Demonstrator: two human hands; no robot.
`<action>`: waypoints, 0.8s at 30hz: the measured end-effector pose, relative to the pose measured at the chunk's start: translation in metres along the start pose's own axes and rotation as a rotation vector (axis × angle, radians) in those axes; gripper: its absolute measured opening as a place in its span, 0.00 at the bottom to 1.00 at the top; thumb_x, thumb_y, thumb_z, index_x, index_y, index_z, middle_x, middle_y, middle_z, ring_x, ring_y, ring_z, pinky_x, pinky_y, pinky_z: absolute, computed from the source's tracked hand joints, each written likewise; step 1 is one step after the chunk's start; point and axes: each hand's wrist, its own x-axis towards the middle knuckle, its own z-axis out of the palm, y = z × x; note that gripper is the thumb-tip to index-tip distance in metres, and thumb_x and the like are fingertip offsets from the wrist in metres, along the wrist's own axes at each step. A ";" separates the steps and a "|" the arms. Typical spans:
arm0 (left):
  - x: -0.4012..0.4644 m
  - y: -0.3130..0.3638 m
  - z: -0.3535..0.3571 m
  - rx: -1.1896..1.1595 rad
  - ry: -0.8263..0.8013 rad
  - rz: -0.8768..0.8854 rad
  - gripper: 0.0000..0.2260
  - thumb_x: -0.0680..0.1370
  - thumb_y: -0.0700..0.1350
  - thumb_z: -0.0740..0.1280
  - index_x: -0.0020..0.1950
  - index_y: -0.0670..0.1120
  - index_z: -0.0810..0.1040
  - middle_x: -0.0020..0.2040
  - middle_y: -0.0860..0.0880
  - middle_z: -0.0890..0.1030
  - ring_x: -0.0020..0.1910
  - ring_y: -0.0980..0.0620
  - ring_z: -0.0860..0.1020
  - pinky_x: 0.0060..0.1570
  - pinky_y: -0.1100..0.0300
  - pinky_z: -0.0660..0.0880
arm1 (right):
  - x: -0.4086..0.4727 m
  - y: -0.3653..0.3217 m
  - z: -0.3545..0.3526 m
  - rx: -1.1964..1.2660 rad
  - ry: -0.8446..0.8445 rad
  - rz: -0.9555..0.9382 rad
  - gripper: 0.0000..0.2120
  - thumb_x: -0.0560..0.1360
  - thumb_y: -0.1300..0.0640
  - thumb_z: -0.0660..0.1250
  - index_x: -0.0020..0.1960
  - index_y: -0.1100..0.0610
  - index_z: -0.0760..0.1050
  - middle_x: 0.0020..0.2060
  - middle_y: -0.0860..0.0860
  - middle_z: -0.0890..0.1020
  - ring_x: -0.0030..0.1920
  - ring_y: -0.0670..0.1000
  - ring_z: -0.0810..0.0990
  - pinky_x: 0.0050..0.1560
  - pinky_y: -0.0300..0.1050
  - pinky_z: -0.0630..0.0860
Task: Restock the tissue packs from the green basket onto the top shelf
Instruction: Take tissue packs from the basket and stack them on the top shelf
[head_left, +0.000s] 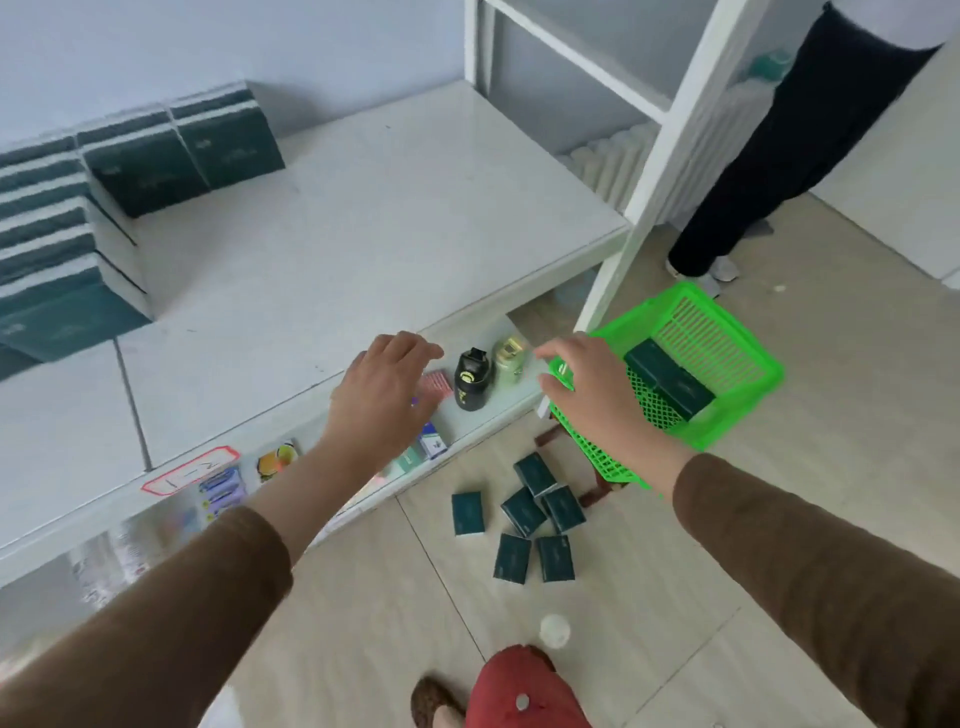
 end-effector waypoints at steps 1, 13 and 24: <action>0.003 0.015 0.016 -0.026 -0.029 0.008 0.17 0.75 0.49 0.70 0.64 0.50 0.75 0.59 0.52 0.76 0.59 0.48 0.73 0.57 0.51 0.73 | -0.010 0.019 -0.003 -0.008 -0.016 0.039 0.11 0.77 0.54 0.68 0.59 0.51 0.77 0.54 0.49 0.79 0.57 0.52 0.74 0.57 0.52 0.71; 0.131 0.180 0.234 -0.104 -0.472 0.085 0.22 0.78 0.48 0.68 0.71 0.48 0.70 0.69 0.49 0.70 0.67 0.46 0.69 0.66 0.51 0.68 | -0.021 0.282 -0.017 0.050 -0.209 0.491 0.19 0.79 0.54 0.69 0.68 0.56 0.72 0.63 0.52 0.77 0.64 0.53 0.75 0.63 0.51 0.73; 0.350 0.224 0.504 0.139 -0.696 0.050 0.24 0.77 0.38 0.64 0.73 0.44 0.65 0.68 0.45 0.70 0.67 0.44 0.69 0.63 0.49 0.72 | 0.096 0.547 0.087 -0.050 -0.449 0.727 0.19 0.75 0.59 0.68 0.64 0.62 0.70 0.60 0.61 0.75 0.61 0.63 0.75 0.59 0.52 0.75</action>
